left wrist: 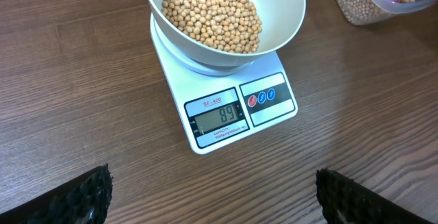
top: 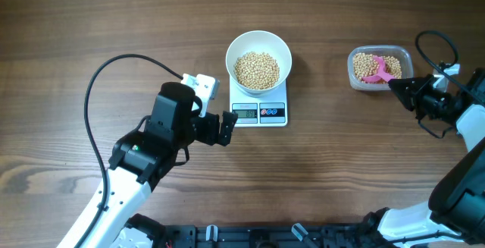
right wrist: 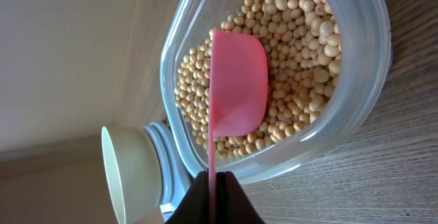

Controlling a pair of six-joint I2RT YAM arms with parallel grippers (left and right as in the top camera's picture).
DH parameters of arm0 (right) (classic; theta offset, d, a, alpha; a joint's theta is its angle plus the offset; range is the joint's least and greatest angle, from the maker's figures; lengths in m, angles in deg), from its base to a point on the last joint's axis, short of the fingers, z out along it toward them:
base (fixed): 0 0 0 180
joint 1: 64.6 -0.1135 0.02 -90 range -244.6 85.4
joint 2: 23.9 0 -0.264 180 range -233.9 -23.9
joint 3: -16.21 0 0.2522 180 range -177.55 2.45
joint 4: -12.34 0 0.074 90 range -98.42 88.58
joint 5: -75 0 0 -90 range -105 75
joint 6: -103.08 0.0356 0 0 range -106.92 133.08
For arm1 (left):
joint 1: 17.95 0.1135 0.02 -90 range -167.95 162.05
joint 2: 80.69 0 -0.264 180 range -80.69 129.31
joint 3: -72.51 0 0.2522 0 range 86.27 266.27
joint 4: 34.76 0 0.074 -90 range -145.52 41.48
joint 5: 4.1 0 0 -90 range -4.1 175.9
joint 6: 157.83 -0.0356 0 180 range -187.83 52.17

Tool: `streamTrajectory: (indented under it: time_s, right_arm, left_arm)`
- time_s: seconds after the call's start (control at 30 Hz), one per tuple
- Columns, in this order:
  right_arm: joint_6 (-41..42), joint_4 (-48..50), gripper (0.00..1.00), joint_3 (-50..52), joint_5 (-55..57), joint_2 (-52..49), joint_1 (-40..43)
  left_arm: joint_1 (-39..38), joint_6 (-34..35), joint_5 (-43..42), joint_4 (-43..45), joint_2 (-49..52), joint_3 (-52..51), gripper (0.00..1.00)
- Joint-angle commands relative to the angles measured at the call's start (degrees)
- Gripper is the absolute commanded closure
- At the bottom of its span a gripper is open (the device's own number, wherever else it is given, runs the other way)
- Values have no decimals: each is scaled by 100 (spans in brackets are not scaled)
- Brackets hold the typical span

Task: Scoop item into bowl and weigh 150g on scale
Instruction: 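Drag the pink scoop through the soybeans to fill it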

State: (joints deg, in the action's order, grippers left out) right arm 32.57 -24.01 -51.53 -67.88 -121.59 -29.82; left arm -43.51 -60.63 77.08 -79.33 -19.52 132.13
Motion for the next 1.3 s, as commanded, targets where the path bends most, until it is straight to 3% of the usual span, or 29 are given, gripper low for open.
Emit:
streamTrajectory:
  time_s: [0.0, 1.27]
  right_arm:
    - [37, 28, 96, 48, -273, -122, -68]
    - [-17, 179, 96, 48, -1797, -122, 804]
  left_arm:
    - [-4, -74, -24, 15, -74, -22, 0]
    - [-4, -74, -24, 15, -74, -22, 0]
